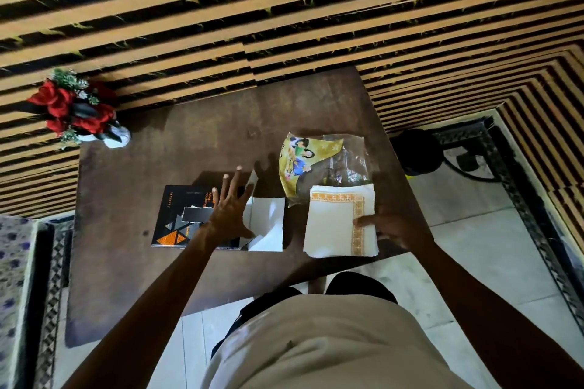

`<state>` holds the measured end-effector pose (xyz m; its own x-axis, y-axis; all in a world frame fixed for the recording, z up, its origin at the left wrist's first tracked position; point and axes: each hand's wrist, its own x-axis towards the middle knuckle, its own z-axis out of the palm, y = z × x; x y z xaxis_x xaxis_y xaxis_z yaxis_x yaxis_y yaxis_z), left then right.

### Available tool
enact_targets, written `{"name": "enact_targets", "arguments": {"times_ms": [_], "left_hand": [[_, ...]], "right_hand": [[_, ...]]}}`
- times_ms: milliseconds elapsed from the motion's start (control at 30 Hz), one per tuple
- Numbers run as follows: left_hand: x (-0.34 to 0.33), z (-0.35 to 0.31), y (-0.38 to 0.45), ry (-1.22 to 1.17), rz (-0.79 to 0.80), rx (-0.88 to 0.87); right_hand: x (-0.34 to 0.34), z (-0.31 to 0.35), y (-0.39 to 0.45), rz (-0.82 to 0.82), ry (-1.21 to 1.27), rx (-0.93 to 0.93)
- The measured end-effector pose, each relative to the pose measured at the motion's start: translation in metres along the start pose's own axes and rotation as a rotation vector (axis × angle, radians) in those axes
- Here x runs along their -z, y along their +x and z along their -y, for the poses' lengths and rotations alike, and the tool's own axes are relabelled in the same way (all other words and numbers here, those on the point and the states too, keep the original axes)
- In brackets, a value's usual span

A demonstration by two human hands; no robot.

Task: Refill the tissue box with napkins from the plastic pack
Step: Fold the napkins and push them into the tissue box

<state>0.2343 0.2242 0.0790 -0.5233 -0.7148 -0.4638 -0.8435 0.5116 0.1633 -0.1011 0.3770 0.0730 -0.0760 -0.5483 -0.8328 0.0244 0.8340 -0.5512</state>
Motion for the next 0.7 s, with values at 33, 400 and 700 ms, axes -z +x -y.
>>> {"name": "enact_targets", "arguments": {"times_ms": [33, 400, 700], "left_hand": [[0.0, 0.001, 0.0, -0.004, 0.003, -0.004], [0.003, 0.01, -0.008, -0.094, -0.033, -0.078], [-0.005, 0.021, -0.018, -0.16, -0.069, -0.141]], "right_hand": [[-0.004, 0.003, -0.005, 0.003, -0.003, 0.007], [-0.074, 0.08, -0.042, 0.214, 0.328, 0.2], [-0.127, 0.033, 0.044, -0.01, 0.012, 0.164]]}}
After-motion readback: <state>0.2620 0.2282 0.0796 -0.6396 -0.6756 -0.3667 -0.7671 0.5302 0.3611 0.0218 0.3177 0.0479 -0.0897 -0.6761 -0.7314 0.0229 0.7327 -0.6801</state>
